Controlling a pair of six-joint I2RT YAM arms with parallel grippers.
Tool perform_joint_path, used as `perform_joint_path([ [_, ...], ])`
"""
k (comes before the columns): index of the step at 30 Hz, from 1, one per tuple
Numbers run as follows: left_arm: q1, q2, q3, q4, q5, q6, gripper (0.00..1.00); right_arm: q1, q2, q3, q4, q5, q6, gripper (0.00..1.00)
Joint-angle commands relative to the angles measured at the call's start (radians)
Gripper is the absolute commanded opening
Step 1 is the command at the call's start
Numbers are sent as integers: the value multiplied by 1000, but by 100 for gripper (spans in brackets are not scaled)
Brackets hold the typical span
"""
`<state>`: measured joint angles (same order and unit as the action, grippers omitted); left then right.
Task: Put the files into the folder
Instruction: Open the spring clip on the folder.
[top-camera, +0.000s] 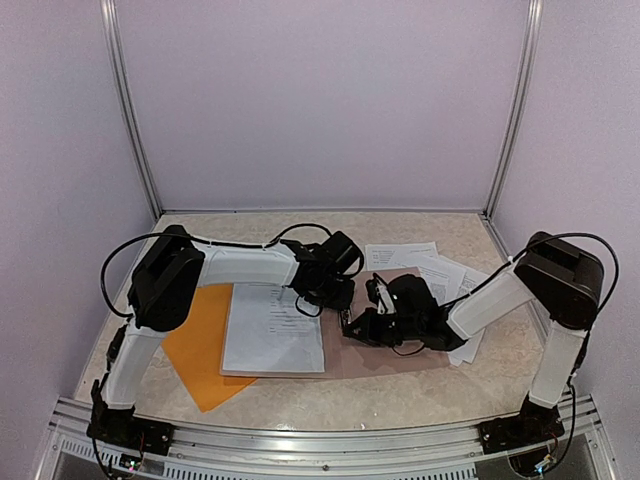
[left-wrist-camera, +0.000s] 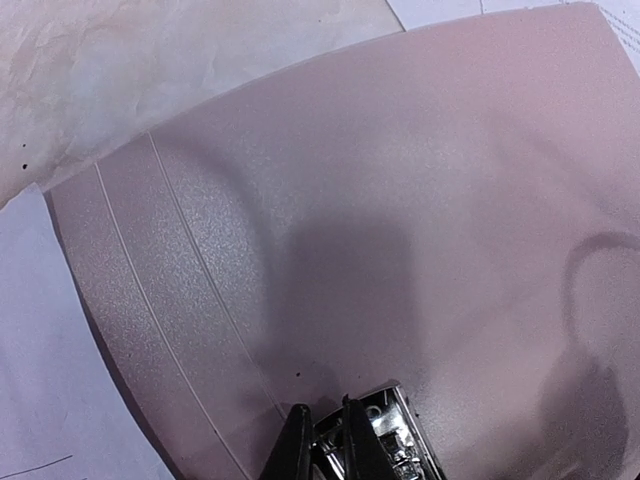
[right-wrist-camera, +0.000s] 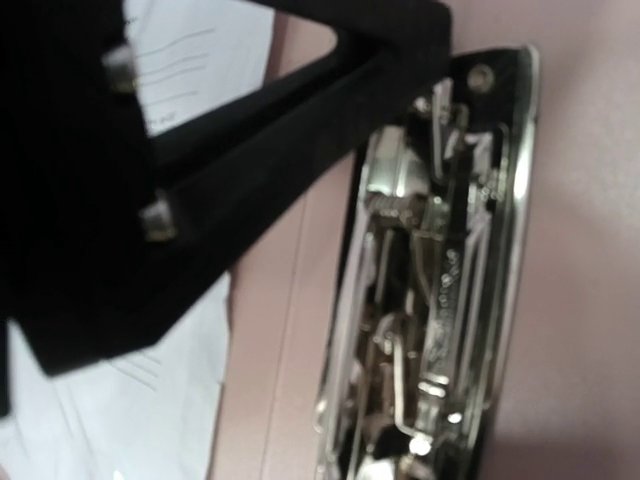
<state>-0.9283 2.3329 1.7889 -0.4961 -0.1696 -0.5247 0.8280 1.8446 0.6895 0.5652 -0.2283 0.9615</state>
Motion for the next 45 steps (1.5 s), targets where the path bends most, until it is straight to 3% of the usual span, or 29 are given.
perform_joint_path([
  [1,-7,106,-24,-248,83,4,9,-6,-43,28,-3,-10,-64,0],
  [9,9,91,11,-243,140,-17,14,-6,-92,75,-24,-36,-108,0],
  [14,28,67,19,-231,160,-24,24,-7,-101,99,-33,-51,-133,0],
  [28,85,-74,-64,-138,223,-27,56,-14,-197,83,-85,-29,-201,25],
  [34,104,-158,-132,-97,211,-21,60,-16,-315,-10,-148,43,-240,32],
  [45,93,-324,-282,101,318,20,66,-38,-421,-146,-151,95,-240,31],
])
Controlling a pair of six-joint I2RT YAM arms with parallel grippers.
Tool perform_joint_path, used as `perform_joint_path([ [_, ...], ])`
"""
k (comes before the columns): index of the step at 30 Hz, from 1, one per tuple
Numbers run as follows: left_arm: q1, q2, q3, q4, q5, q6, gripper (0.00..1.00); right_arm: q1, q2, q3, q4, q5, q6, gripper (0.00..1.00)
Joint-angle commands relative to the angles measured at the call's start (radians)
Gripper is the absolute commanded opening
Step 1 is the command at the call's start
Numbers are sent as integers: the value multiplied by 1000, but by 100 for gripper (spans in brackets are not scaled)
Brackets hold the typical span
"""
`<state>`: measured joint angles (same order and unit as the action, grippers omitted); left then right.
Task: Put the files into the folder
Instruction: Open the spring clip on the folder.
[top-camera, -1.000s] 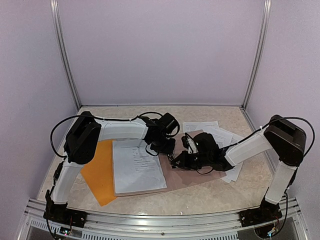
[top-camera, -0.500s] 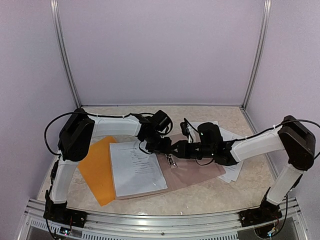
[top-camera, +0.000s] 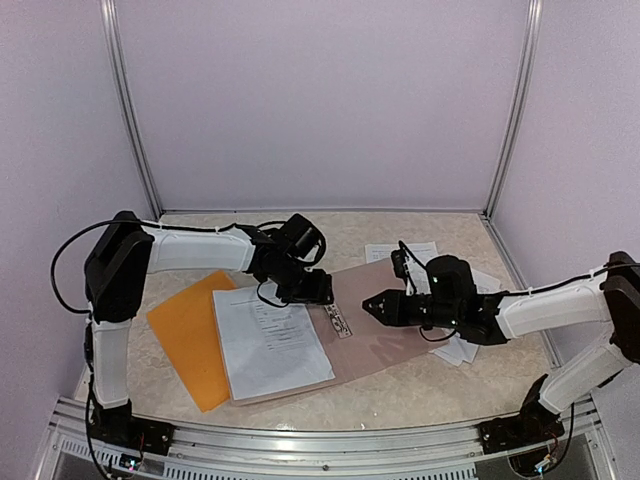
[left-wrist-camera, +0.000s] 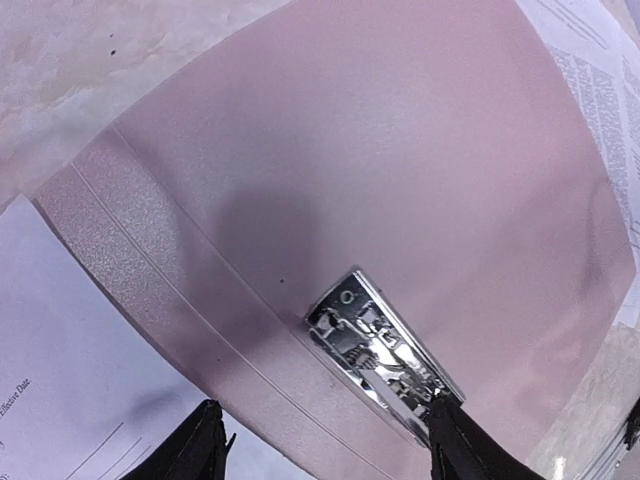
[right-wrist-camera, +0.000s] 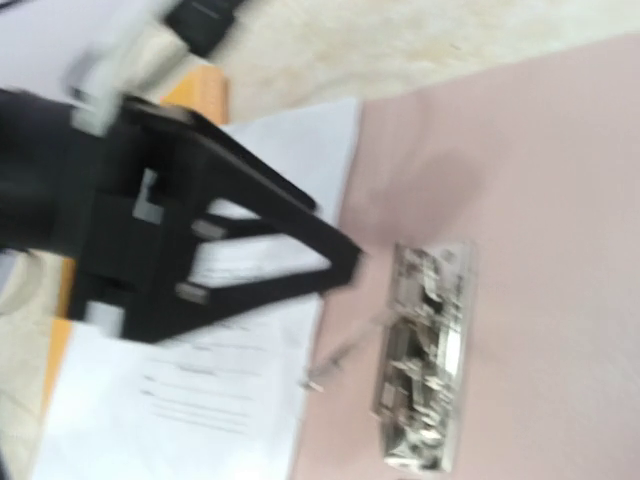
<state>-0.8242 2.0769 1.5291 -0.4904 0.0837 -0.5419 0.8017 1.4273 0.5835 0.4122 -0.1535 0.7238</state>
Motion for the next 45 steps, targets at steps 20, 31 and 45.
perform_joint_path([
  [20,-136,69,112,-78,-92,332,63,-35,-4,-148,112,-2,54,26],
  [31,-136,94,127,-92,-176,376,55,-35,87,-180,255,-79,126,24],
  [45,-69,67,119,-87,-158,363,50,-34,87,-172,250,-86,123,24],
])
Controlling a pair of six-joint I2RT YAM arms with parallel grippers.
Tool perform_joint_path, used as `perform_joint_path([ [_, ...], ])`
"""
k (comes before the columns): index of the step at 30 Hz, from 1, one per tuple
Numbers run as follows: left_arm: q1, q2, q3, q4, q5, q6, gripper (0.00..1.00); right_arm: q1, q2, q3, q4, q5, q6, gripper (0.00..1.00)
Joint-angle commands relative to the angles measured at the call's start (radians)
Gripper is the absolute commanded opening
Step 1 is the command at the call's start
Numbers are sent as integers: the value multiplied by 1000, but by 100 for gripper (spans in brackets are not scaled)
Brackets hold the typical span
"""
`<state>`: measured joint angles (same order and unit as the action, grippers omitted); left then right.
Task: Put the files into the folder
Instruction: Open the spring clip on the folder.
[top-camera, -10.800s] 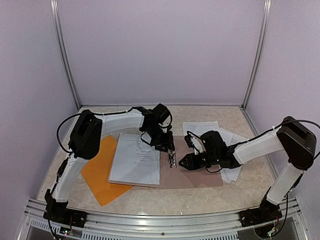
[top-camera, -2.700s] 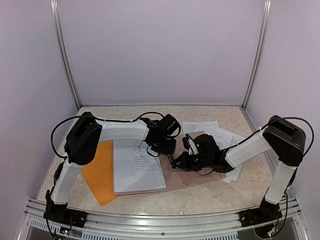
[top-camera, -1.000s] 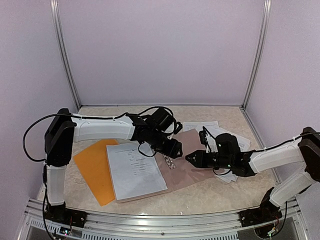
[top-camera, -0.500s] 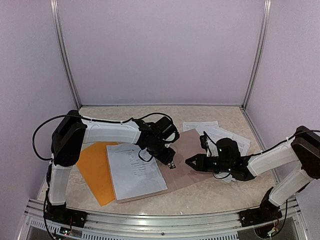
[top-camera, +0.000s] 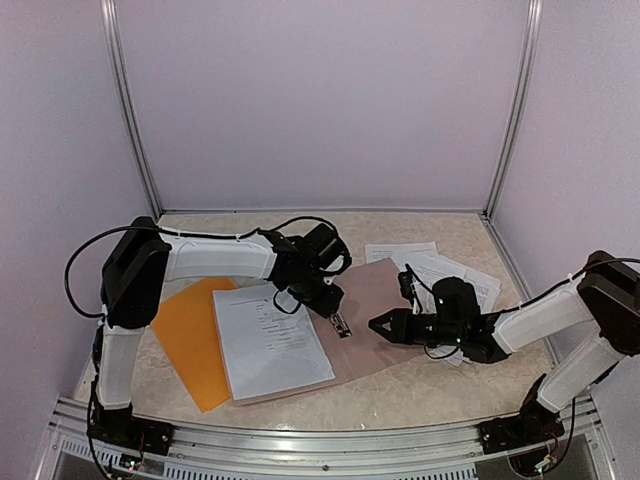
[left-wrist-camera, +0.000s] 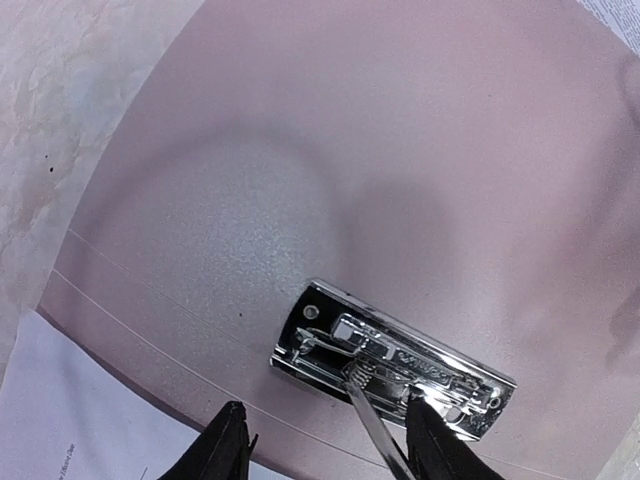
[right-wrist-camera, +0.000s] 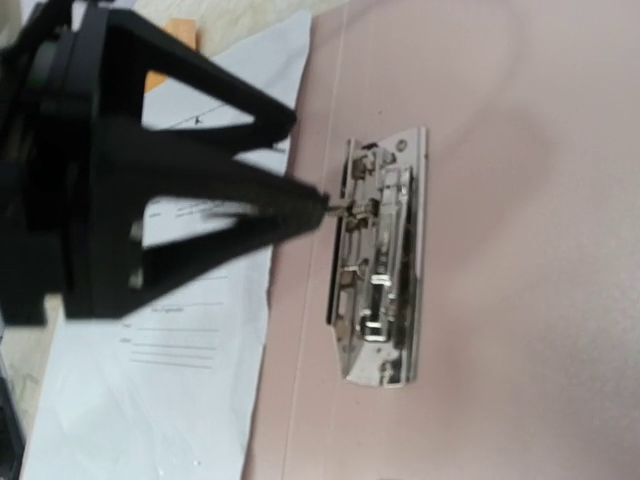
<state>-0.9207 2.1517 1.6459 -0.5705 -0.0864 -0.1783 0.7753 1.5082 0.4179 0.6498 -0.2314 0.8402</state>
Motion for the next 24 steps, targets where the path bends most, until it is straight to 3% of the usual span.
perform_joint_path([
  [1,34,-11,0,-3,17,-2,50,-8,6,-4,11,-8,6,24],
  [20,167,23,3,54,158,-90,61,-8,-49,43,-109,30,-49,24],
  [24,177,-44,-53,98,187,-107,64,-9,-100,87,-252,117,-110,29],
])
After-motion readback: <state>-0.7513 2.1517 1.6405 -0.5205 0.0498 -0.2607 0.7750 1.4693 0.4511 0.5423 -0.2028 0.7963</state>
